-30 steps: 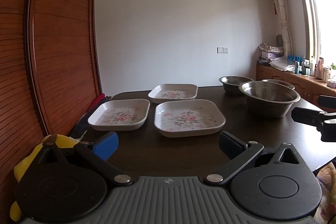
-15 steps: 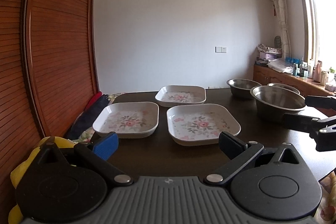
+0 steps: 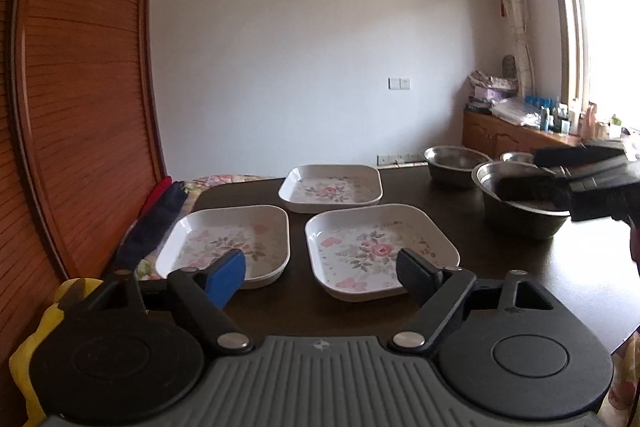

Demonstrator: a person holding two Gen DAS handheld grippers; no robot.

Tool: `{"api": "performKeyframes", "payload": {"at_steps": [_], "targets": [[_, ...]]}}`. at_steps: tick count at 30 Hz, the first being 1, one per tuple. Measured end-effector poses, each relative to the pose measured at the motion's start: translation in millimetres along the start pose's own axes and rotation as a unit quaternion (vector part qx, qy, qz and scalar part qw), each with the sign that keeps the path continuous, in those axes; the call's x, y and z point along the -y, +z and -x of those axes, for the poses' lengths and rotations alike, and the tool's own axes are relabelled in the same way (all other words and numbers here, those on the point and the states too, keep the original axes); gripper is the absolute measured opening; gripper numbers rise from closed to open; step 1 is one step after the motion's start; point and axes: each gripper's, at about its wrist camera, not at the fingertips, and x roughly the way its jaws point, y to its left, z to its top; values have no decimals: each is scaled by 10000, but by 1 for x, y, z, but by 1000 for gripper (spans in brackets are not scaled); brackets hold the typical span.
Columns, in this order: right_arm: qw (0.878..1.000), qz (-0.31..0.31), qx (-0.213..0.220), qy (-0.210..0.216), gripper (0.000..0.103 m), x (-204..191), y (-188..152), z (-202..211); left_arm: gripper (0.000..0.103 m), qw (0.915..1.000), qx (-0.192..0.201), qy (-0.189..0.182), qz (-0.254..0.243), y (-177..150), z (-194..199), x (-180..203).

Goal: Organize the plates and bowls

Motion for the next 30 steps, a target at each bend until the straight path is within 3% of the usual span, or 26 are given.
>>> {"api": "performKeyframes", "payload": {"at_steps": [1,6,11,26,28,30], "targets": [[10000,-16,-34,35,90,3,4,-4,102,10000,-48,-21,-25,1,-4,0],[9992,-58,-294,272,86,16,22,-30,89,9996,-252,-36,-112,1,-25,-2],[9970,81,-631,439,82,24,32,-65,82,9979,-499,-308,283,-1,-47,-12],[9853,483,-1525,597,78,35,28,-139,75,9945,-880,-473,318,-5,-74,-12],[9832,467,-1646,632,78,37,29,-146,71,9941,-908,-490,338,-5,-76,-13],[9815,464,-1742,644,78,38,29,-152,61,9929,-953,-552,454,-6,-80,-16]]}}
